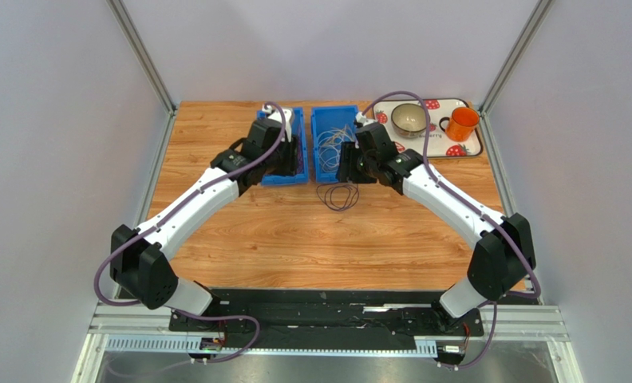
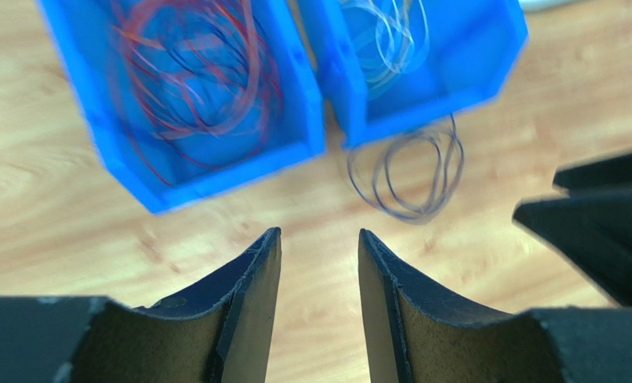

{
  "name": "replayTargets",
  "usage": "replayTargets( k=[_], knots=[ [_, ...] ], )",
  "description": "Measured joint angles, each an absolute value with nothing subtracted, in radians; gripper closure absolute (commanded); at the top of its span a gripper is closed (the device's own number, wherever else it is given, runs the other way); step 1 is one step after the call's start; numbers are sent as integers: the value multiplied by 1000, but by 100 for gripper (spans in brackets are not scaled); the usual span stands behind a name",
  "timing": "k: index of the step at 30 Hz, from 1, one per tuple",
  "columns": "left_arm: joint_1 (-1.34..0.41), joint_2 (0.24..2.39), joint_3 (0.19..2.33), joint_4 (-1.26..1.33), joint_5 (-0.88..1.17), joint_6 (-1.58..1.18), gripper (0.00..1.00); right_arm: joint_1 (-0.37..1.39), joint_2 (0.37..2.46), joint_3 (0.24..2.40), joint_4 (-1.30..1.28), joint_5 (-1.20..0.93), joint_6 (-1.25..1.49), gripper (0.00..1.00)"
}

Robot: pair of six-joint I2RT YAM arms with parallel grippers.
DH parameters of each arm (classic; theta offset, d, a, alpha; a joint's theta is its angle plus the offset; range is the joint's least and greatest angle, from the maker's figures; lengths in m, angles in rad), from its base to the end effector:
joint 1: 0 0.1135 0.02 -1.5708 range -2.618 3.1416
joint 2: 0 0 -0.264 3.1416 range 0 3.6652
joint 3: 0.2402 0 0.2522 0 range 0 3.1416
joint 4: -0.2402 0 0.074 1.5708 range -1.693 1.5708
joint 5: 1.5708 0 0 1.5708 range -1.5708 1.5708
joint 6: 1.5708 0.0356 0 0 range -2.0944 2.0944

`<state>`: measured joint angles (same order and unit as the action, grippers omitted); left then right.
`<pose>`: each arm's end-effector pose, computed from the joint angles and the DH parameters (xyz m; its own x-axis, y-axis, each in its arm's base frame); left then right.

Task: Untangle the cables

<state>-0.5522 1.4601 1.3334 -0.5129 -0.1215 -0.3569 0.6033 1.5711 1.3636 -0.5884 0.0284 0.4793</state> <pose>0.2825 -0.1690 0.3392 -0.6291 -0.0197 -0.7771 0.2328 0.9490 -0.2125 0.2878 0.1971 0.3074 -0.7761 0.0251 -0.6302 -0.2174 0.9273 0.3046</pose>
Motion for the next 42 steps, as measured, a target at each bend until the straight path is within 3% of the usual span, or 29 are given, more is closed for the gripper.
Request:
replayTargets(
  k=[14,25,42],
  knots=[
    [-598,1434,998,-307,-25,-521,51,591,1335,1040,-564,97,506,48],
    [-625,1635,980,-69,45,-665,50,590,1267,976,-556,96,512,48],
    [-639,1808,1006,44,19,-766,53,590,1240,967,-556,96,511,48]
  ],
)
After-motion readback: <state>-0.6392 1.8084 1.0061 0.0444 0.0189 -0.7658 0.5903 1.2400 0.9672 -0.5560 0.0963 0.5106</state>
